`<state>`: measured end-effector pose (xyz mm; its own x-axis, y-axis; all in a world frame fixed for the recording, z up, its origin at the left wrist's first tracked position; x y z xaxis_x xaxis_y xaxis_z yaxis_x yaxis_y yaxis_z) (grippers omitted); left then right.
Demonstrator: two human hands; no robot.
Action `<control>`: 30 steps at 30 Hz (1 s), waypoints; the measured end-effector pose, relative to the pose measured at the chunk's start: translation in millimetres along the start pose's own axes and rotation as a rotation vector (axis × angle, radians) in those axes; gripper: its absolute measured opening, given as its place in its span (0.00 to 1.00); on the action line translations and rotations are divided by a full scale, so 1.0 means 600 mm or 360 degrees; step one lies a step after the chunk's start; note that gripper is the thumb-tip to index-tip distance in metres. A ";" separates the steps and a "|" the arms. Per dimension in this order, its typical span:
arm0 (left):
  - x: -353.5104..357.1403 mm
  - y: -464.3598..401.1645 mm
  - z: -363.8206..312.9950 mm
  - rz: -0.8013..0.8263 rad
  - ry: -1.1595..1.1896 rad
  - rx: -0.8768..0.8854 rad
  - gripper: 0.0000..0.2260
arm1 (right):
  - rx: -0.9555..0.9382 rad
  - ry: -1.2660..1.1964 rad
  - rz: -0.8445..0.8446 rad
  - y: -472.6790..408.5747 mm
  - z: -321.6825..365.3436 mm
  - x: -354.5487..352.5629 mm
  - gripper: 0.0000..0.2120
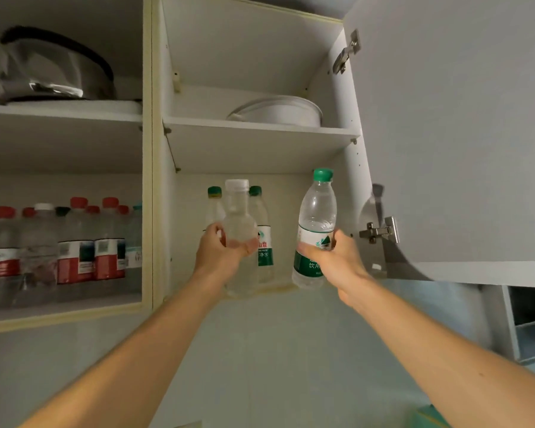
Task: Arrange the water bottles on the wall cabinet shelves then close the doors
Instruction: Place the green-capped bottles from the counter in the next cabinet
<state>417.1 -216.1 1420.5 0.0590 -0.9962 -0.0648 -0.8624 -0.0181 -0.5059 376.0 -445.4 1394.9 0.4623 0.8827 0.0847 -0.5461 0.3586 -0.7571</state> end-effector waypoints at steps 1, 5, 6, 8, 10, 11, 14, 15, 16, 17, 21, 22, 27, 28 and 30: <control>0.005 -0.006 0.010 -0.0011 -0.0023 -0.0010 0.27 | -0.0017 0.0052 0.0025 -0.008 -0.005 0.001 0.19; 0.021 -0.030 0.020 -0.0027 -0.0099 -0.0035 0.22 | 0.0011 0.0240 0.0187 -0.048 -0.012 0.009 0.24; 0.026 -0.037 0.022 -0.0013 -0.0104 -0.0053 0.20 | 0.0027 0.0272 0.0240 -0.056 -0.013 0.012 0.25; 0.035 -0.049 0.028 -0.0008 -0.0145 -0.0065 0.20 | 0.0048 0.0317 0.0337 -0.069 -0.016 0.018 0.24; 0.041 -0.057 0.031 -0.0097 -0.0326 0.0022 0.22 | 0.0029 0.0356 0.0394 -0.078 -0.020 0.023 0.21; 0.043 -0.060 0.033 -0.0163 -0.0413 0.0085 0.23 | 0.0002 0.0389 0.0412 -0.083 -0.024 0.026 0.20; 0.051 -0.073 0.035 -0.0319 -0.0649 0.0194 0.27 | -0.0024 0.0497 0.0438 -0.100 -0.041 0.033 0.22; 0.053 -0.078 0.035 -0.0359 -0.0754 0.0213 0.29 | -0.0013 0.0519 0.0442 -0.105 -0.046 0.034 0.23; 0.056 -0.081 0.034 -0.0401 -0.0859 0.0234 0.29 | -0.0001 0.0536 0.0447 -0.110 -0.052 0.035 0.24; 0.060 -0.084 0.032 -0.0446 -0.0951 0.0253 0.28 | 0.0003 0.0551 0.0453 -0.115 -0.057 0.036 0.25; 0.076 -0.090 0.027 -0.0551 -0.1218 0.0238 0.24 | -0.0014 0.0571 0.0451 -0.128 -0.071 0.041 0.25; 0.081 -0.095 0.027 -0.0531 -0.1245 0.0238 0.24 | -0.0026 0.0570 0.0454 -0.130 -0.074 0.043 0.24; 0.102 -0.126 0.031 -0.0424 -0.1192 0.0191 0.24 | -0.0007 0.0622 0.0455 -0.145 -0.090 0.054 0.23; 0.105 -0.131 0.032 -0.0427 -0.1194 0.0178 0.25 | 0.0002 0.0627 0.0460 -0.147 -0.094 0.057 0.23; 0.113 -0.141 0.036 -0.0414 -0.1187 0.0145 0.25 | 0.0022 0.0643 0.0457 -0.152 -0.100 0.061 0.22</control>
<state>505.1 -280.2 1440.3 0.6019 -0.6401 -0.4776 -0.7320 -0.2030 -0.6504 484.4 -464.3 1428.3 0.5240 0.7591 -0.3862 -0.6992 0.1244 -0.7041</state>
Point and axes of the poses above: each hand's wrist, its own y-axis away from the middle knuckle, its own x-axis out of the palm, z = x × y, the point moved 6 cm from there along -y, towards the middle knuckle, and after that the axes turned 10 degrees about -x, right-handed, at the moved point
